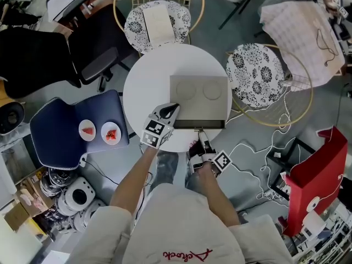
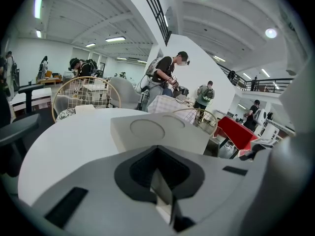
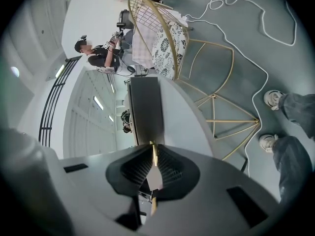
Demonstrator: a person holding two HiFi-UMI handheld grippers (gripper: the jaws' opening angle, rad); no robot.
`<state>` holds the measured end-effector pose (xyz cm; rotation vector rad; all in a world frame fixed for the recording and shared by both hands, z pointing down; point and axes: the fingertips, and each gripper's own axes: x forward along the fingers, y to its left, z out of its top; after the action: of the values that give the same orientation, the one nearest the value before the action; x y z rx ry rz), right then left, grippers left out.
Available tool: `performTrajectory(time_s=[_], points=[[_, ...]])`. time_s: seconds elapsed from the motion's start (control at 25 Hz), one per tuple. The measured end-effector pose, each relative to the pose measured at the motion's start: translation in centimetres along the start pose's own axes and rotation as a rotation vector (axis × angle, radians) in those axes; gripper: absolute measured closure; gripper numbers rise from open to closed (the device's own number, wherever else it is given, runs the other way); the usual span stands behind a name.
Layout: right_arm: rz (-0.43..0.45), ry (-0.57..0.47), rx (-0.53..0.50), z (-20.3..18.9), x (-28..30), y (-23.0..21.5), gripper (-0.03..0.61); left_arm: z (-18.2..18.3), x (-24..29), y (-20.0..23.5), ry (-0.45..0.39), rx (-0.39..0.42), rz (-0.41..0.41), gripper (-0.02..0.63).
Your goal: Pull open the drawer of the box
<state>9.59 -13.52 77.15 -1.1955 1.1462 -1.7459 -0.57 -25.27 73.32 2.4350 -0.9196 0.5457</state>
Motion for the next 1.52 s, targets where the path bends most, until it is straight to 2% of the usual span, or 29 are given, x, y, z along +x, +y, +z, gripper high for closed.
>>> performTrajectory(time_s=[0.6, 0.88, 1.12, 1.4, 1.52], points=[[-0.047, 0.01, 0.016, -2.0, -6.5, -2.6, 0.54, 0.0, 0.0, 0.0, -0.005, -0.001, 0.012, 0.603], [-0.067, 0.013, 0.006, -2.1, -7.0, -3.2, 0.54, 0.0, -0.1, 0.1, -0.01, -0.007, 0.02, 0.602], [-0.043, 0.009, 0.039, -2.1, -7.1, -2.8, 0.538, 0.0, 0.0, 0.0, -0.013, -0.003, 0.027, 0.603], [-0.083, 0.029, 0.013, -2.0, -8.5, -4.1, 0.537, -0.1, -0.1, -0.1, -0.014, 0.002, 0.034, 0.603], [-0.075, 0.032, 0.01, -1.9, -8.4, -3.7, 0.538, 0.0, -0.1, 0.0, -0.017, -0.006, 0.041, 0.603]])
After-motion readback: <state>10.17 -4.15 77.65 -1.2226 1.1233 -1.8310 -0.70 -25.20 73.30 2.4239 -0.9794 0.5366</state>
